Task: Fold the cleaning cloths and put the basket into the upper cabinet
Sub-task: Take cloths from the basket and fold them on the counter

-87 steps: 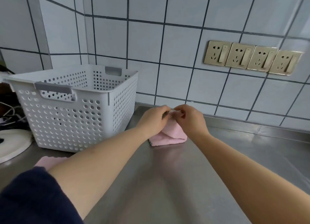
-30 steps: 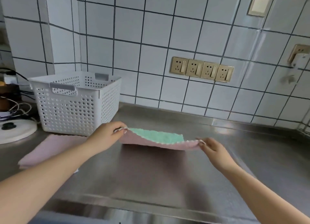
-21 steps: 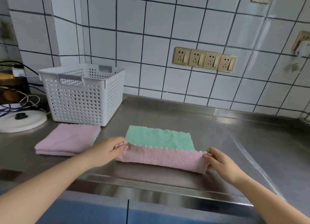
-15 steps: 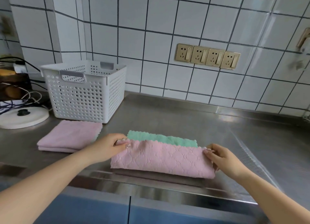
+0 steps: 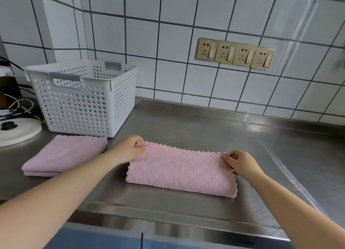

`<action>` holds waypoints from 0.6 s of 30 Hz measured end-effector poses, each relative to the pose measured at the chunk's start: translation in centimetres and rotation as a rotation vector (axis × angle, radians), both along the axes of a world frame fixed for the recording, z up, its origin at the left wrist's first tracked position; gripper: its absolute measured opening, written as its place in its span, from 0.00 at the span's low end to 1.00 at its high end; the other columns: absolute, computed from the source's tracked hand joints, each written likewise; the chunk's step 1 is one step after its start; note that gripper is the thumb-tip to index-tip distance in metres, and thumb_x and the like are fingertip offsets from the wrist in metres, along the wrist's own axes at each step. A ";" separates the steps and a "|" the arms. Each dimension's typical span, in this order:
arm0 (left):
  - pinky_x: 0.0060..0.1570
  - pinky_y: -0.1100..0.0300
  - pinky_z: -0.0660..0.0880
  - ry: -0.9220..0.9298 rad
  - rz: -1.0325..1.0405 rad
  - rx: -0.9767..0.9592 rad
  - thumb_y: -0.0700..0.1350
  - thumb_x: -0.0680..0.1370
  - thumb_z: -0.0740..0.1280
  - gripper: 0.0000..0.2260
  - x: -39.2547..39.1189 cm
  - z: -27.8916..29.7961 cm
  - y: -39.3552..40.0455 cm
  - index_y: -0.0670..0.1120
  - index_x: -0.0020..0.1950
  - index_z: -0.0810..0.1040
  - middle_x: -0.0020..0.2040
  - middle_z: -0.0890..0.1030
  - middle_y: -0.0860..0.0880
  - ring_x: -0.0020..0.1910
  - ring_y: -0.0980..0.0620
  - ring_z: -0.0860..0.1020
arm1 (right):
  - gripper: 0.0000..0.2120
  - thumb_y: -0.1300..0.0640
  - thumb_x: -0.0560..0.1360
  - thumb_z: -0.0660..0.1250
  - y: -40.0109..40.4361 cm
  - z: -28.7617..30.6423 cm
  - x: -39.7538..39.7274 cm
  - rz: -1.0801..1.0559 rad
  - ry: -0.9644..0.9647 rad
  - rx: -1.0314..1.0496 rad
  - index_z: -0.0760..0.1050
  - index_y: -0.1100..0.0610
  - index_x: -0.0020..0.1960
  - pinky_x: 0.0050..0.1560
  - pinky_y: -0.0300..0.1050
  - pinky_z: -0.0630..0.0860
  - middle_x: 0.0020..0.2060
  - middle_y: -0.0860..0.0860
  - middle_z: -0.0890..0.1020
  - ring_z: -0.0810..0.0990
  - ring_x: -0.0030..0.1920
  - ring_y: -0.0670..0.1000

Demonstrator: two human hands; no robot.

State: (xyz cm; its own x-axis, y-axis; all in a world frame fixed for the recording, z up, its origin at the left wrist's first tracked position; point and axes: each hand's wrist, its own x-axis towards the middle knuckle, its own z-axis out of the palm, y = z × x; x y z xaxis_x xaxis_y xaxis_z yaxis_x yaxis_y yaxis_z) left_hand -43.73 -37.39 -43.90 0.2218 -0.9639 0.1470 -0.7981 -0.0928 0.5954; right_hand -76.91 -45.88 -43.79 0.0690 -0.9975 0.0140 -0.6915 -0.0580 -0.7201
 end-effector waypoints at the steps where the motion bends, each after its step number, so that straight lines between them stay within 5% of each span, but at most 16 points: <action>1: 0.32 0.61 0.63 -0.004 0.008 0.008 0.45 0.77 0.64 0.09 0.0 -0.1 -0.5 0.39 0.45 0.76 0.37 0.75 0.50 0.35 0.52 0.71 | 0.07 0.53 0.76 0.65 -0.4 -0.1 0.1 -0.007 0.004 -0.001 0.77 0.56 0.44 0.29 0.38 0.73 0.35 0.52 0.81 0.79 0.33 0.50; 10: 0.30 0.62 0.62 -0.069 0.041 0.131 0.49 0.76 0.66 0.10 0.6 -0.7 -3.2 0.44 0.39 0.73 0.37 0.75 0.49 0.35 0.51 0.71 | 0.05 0.54 0.74 0.68 -2.3 -1.1 0.4 -0.040 0.015 0.011 0.77 0.56 0.43 0.29 0.39 0.75 0.31 0.51 0.80 0.78 0.30 0.49; 14: 0.31 0.62 0.67 0.028 0.046 0.168 0.50 0.76 0.67 0.10 0.7 -0.7 -3.3 0.45 0.52 0.75 0.42 0.77 0.50 0.36 0.52 0.74 | 0.07 0.53 0.75 0.65 -2.4 -1.3 0.1 -0.061 0.138 -0.143 0.76 0.54 0.50 0.44 0.43 0.74 0.44 0.49 0.82 0.79 0.43 0.51; 18: 0.54 0.58 0.72 -0.132 0.061 0.000 0.50 0.77 0.66 0.16 0.9 -1.1 -2.4 0.45 0.61 0.75 0.56 0.76 0.46 0.51 0.49 0.77 | 0.12 0.53 0.77 0.63 -0.8 -0.8 1.4 0.068 0.248 -0.363 0.77 0.54 0.59 0.54 0.45 0.71 0.58 0.52 0.77 0.77 0.57 0.53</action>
State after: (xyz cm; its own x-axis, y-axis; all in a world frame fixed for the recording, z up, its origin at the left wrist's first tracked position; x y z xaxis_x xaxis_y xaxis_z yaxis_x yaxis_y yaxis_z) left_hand -42.81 -39.77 -45.03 0.2589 -0.9492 0.1786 -0.8623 -0.1438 0.4856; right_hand -75.47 -46.69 -44.58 0.1799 -0.9241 0.3370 -0.8265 -0.3278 -0.4577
